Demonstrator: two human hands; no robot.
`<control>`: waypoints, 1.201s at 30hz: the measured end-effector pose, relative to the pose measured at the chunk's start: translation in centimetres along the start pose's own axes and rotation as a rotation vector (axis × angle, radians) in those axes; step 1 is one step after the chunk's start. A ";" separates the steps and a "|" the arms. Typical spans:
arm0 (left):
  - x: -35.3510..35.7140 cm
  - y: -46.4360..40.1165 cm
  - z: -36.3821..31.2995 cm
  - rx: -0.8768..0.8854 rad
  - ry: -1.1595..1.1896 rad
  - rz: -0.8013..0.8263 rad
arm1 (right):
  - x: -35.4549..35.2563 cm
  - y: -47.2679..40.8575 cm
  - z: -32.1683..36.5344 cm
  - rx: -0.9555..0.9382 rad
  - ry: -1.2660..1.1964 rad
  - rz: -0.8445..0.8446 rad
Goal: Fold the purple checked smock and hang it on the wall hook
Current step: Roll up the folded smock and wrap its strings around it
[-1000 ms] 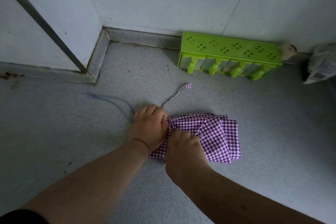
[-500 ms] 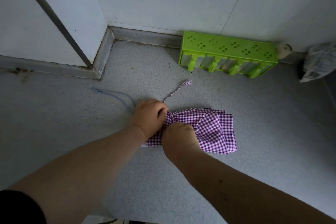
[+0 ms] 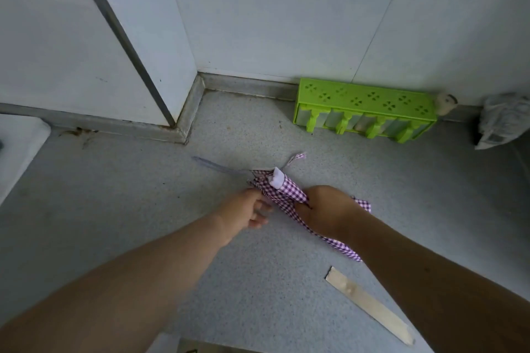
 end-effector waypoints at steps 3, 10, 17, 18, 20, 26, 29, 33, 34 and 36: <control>2.0 -0.6 -1.3 -0.015 0.368 -0.065 | -1.3 0.8 -0.9 0.018 -0.142 0.074; 3.6 -1.4 -2.9 -0.010 0.755 -0.061 | -2.4 1.4 -3.7 0.151 -0.568 0.215; 4.0 -0.4 -1.3 -0.063 0.593 -0.203 | -1.1 0.3 -6.7 0.442 -1.243 0.191; 3.9 -0.1 -1.6 -0.029 0.550 -0.222 | -0.8 0.2 -7.1 0.482 -1.298 0.195; 3.7 0.4 -2.3 0.066 0.436 -0.253 | -0.3 0.2 -7.5 0.543 -1.409 0.220; 3.2 2.4 -5.4 0.373 0.207 -0.295 | 0.7 0.4 -6.6 0.538 -1.695 0.365; 2.5 3.0 -6.5 0.452 0.091 -0.276 | 1.1 0.1 -5.6 0.514 -1.748 0.412; 1.9 2.6 -6.3 0.551 -0.207 -0.227 | 2.8 -1.1 -5.5 0.552 -1.462 0.413; 1.8 2.4 -6.0 0.611 -0.336 -0.194 | 3.3 -1.4 -5.7 0.577 -1.279 0.377; 1.9 2.1 -5.8 0.795 -0.595 -0.081 | 3.9 -1.7 -6.0 0.616 -1.002 0.331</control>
Point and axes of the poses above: each hand's wrist, its own y-axis away from the middle knuckle, its own x-axis out of the palm, z = x × y, the point moved 3 cm from there along -y, towards the middle knuckle, and after that the axes turned 15 degrees about x, right-handed, at the moved point
